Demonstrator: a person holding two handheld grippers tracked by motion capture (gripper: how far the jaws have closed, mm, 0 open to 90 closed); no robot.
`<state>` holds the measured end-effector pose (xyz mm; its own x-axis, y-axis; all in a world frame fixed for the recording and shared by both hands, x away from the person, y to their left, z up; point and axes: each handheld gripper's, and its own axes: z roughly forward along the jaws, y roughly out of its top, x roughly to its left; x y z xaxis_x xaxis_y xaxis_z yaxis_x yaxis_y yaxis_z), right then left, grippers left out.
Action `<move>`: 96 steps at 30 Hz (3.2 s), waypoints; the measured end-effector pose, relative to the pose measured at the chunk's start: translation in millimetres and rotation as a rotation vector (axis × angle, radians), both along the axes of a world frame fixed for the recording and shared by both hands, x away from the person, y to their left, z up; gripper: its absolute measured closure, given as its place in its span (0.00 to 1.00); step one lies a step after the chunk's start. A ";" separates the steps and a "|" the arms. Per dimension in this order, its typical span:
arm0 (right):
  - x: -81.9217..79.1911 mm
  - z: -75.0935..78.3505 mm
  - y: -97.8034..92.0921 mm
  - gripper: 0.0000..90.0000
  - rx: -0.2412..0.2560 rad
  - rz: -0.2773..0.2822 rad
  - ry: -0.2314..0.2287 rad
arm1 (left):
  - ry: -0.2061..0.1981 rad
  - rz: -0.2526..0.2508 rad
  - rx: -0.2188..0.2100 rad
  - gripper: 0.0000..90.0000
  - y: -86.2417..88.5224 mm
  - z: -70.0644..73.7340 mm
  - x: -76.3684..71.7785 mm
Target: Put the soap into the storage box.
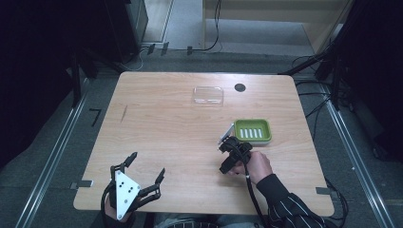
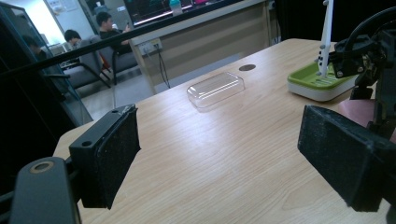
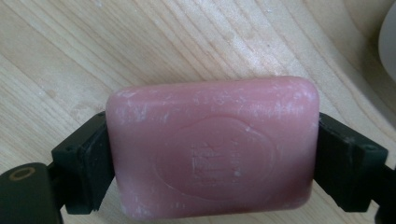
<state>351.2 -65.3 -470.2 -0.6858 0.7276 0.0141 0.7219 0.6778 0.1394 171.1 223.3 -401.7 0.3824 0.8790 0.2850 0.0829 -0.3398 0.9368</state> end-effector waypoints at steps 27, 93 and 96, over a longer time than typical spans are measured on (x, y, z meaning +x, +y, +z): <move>0.4 2.0 -0.9 0.15 -0.020 0.022 0.015 | -0.005 -0.001 -0.001 0.15 0.6 0.2 -0.4; 12.9 39.7 -53.0 0.15 0.000 -0.086 -0.027 | -0.006 0.002 0.000 0.15 0.0 0.1 -0.6; 13.9 40.8 -55.2 0.15 0.002 -0.093 -0.031 | -0.006 0.003 0.000 0.15 0.1 0.1 -0.6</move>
